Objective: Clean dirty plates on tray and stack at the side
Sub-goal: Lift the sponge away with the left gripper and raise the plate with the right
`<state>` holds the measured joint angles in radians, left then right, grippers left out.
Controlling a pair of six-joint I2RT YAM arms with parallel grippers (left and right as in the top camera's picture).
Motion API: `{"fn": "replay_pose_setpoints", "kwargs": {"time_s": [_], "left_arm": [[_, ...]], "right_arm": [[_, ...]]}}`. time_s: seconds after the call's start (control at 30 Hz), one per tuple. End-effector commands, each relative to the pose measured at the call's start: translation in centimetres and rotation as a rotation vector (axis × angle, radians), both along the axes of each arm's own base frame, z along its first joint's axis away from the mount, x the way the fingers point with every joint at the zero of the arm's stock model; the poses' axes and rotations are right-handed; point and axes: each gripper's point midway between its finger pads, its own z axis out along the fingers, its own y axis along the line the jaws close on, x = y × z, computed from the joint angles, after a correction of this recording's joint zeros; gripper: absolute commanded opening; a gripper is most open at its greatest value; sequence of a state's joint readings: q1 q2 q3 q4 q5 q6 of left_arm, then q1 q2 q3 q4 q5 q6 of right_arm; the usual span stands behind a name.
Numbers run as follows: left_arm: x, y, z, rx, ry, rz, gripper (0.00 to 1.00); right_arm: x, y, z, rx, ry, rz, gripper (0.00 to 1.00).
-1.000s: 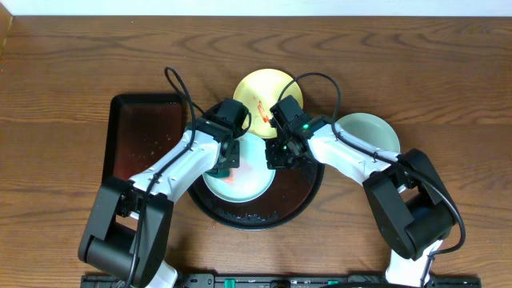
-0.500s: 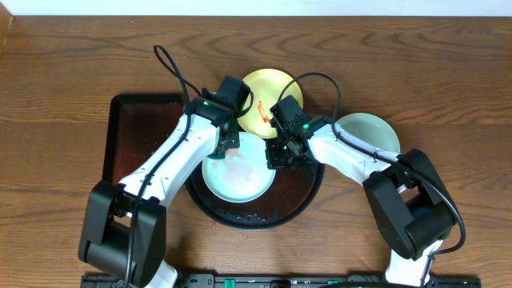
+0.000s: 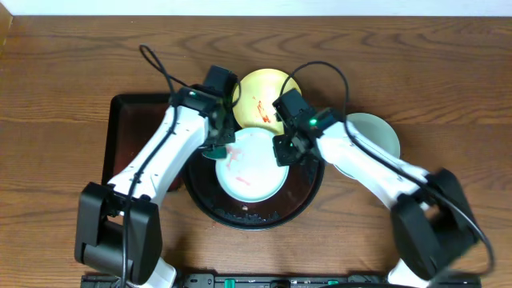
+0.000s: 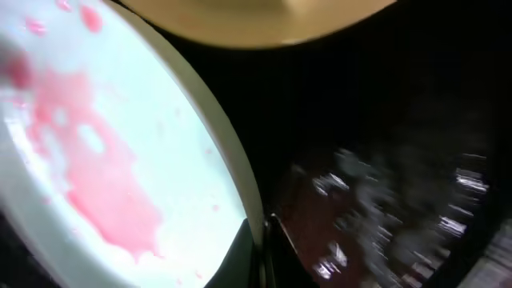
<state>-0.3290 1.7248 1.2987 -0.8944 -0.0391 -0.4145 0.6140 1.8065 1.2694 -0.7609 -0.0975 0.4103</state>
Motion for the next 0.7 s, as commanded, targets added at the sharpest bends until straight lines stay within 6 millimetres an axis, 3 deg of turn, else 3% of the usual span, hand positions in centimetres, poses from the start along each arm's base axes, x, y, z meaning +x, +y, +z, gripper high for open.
{"fn": "replay_pose_setpoints", "kwargs": {"time_s": [0.0, 0.23, 0.5, 0.67], "left_arm": [[0.7, 0.9, 0.6, -0.009, -0.013, 0.022, 0.07], [0.9, 1.4, 0.6, -0.008, -0.013, 0.036, 0.08], [0.9, 1.4, 0.6, -0.008, -0.013, 0.036, 0.07], [0.9, 1.4, 0.6, -0.008, -0.013, 0.036, 0.07]], "right_arm": [[1.3, -1.2, 4.5, -0.084, -0.182, 0.025, 0.01], [0.9, -4.4, 7.6, -0.256, -0.298, 0.103, 0.01], [1.6, -7.2, 9.2, -0.437, -0.381, 0.187, 0.01], [1.9, -7.9, 9.7, -0.512, -0.410, 0.236, 0.01]]}}
